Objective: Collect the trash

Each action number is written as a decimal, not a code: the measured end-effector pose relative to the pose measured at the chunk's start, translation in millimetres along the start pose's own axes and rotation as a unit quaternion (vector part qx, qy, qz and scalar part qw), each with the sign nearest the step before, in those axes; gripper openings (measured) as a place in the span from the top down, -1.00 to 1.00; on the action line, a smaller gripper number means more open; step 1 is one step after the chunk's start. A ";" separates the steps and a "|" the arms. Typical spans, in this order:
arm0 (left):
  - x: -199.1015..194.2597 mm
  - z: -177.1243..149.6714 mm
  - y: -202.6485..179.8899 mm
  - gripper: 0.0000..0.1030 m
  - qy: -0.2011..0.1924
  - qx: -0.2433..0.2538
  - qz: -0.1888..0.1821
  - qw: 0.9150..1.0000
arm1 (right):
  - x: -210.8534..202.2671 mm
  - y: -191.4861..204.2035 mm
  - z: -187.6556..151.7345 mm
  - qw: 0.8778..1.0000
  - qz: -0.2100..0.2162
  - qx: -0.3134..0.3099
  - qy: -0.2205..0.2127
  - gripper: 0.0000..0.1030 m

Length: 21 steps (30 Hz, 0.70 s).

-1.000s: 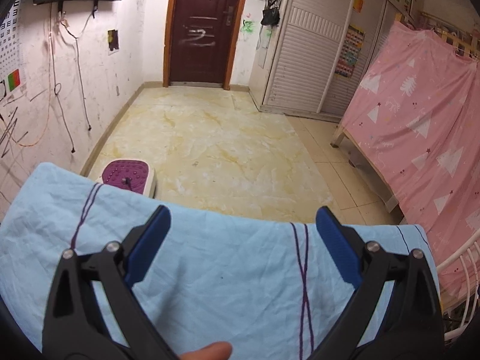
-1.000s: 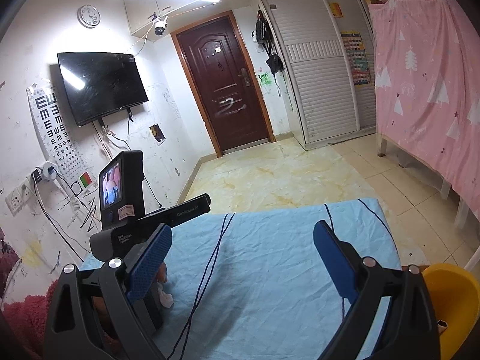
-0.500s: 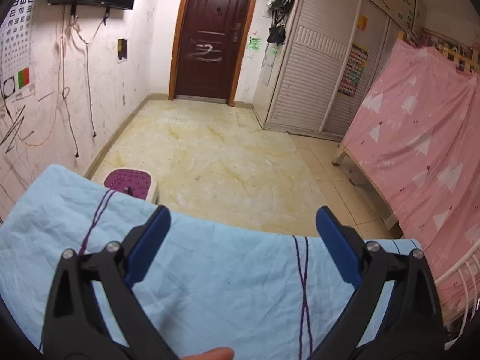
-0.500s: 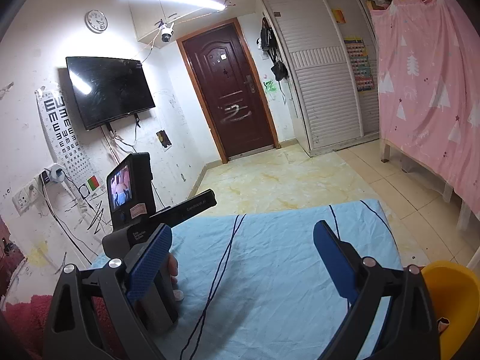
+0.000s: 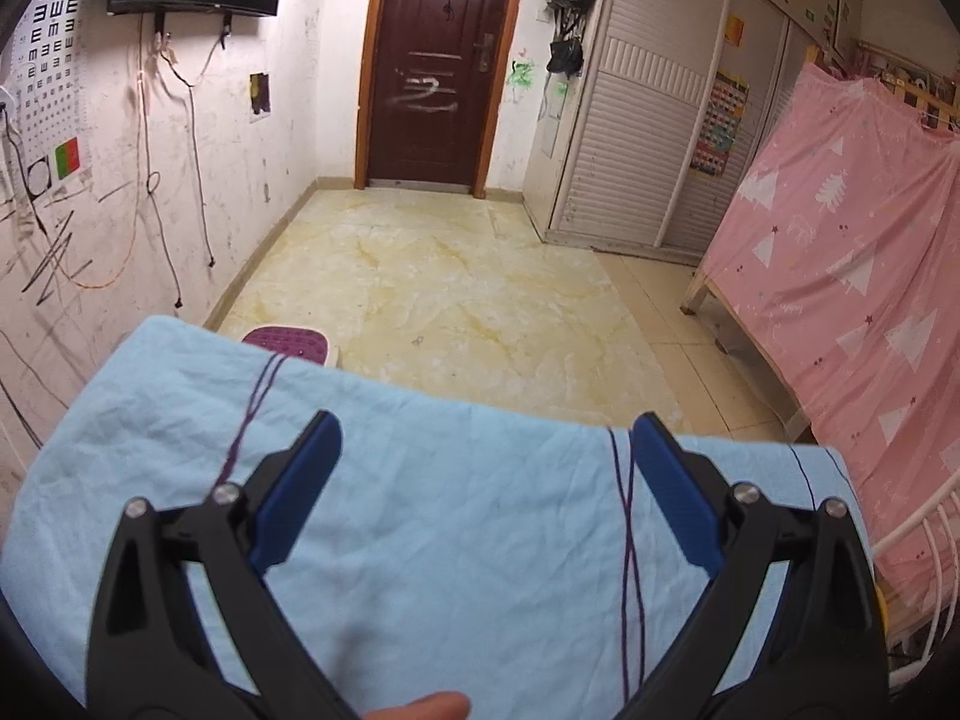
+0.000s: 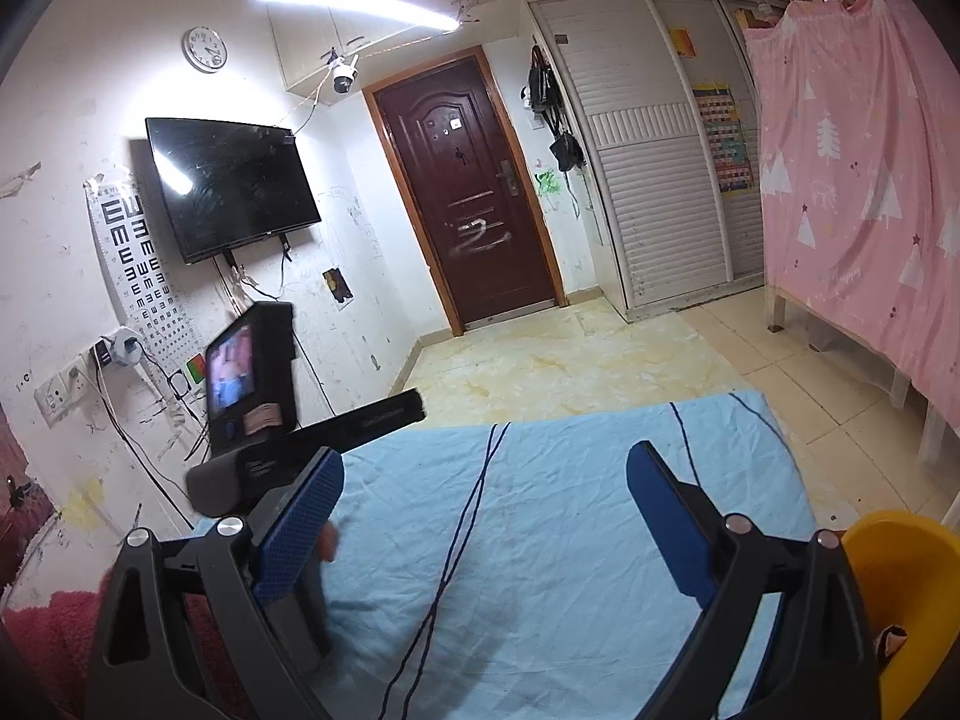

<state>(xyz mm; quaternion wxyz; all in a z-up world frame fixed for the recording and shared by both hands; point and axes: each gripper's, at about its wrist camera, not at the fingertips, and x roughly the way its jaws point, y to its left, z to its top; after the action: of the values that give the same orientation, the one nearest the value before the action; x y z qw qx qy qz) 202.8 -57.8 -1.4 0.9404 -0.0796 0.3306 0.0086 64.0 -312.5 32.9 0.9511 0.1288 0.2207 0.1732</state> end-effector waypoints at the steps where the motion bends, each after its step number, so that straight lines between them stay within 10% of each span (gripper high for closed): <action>1: -7.8 -2.8 2.1 -0.82 0.000 0.007 0.002 1.000 | 0.9 0.2 -2.4 1.000 0.003 0.003 -0.001 -0.72; 21: -89.1 -67.9 58.1 -0.82 -0.009 0.048 0.019 0.999 | 30.0 25.8 -26.7 0.997 -0.055 -0.046 0.002 -0.72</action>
<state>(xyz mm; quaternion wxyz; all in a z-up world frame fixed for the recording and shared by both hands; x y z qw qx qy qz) 87.1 -7.7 -6.4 0.9458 -0.0277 0.3235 0.0111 69.9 -273.0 6.7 0.9636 0.0724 0.2216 0.1306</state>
